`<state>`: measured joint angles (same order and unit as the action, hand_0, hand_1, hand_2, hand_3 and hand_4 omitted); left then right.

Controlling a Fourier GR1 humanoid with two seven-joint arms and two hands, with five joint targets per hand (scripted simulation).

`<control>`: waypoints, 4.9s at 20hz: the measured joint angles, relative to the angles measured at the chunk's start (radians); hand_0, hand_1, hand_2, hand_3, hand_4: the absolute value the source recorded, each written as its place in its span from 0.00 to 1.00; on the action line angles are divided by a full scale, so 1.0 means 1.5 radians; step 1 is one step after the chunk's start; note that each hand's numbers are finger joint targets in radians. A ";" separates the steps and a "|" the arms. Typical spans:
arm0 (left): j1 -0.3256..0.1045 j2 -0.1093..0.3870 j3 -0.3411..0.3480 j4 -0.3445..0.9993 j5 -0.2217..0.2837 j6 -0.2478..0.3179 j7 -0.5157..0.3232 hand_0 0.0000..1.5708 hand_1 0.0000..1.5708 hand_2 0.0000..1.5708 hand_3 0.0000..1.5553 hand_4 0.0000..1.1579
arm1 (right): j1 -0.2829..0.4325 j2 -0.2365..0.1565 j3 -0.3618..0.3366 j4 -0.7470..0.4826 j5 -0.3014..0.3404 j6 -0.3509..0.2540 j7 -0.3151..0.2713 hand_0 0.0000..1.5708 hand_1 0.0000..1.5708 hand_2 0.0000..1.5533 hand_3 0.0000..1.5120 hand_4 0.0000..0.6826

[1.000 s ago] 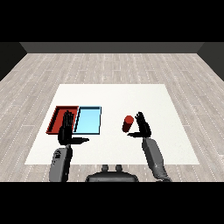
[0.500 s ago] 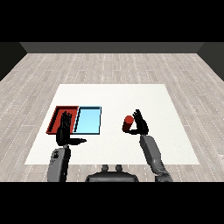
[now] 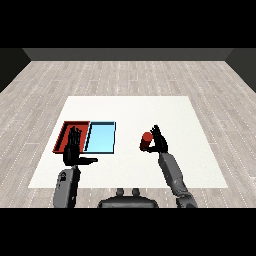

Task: Pick the red can and put it in the red box

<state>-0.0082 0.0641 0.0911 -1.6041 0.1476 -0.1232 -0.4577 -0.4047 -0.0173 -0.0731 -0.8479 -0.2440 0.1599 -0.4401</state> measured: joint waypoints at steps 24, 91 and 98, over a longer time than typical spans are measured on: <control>0.009 -0.020 -0.020 -0.022 -0.011 0.016 0.009 0.00 0.00 0.00 0.00 0.00 | -0.054 0.007 0.049 0.045 -0.033 -0.043 0.018 0.00 0.00 0.00 0.00 0.00; -0.075 -0.042 -0.213 -0.050 -0.092 0.120 0.182 0.00 0.00 0.00 0.00 0.00 | 0.005 0.004 0.228 -0.399 0.076 -0.349 0.129 0.90 0.90 0.91 0.92 0.92; -0.103 -0.042 -0.253 0.015 -0.084 0.158 0.176 0.00 0.00 0.00 0.00 0.00 | 0.028 0.010 0.262 -0.448 0.092 -0.363 0.122 0.92 0.92 0.92 0.92 0.90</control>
<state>-0.1630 0.0004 -0.2882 -1.5812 0.0213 0.1141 -0.1932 -0.3631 -0.0024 0.3197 -1.5193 -0.1060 -0.3845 -0.2565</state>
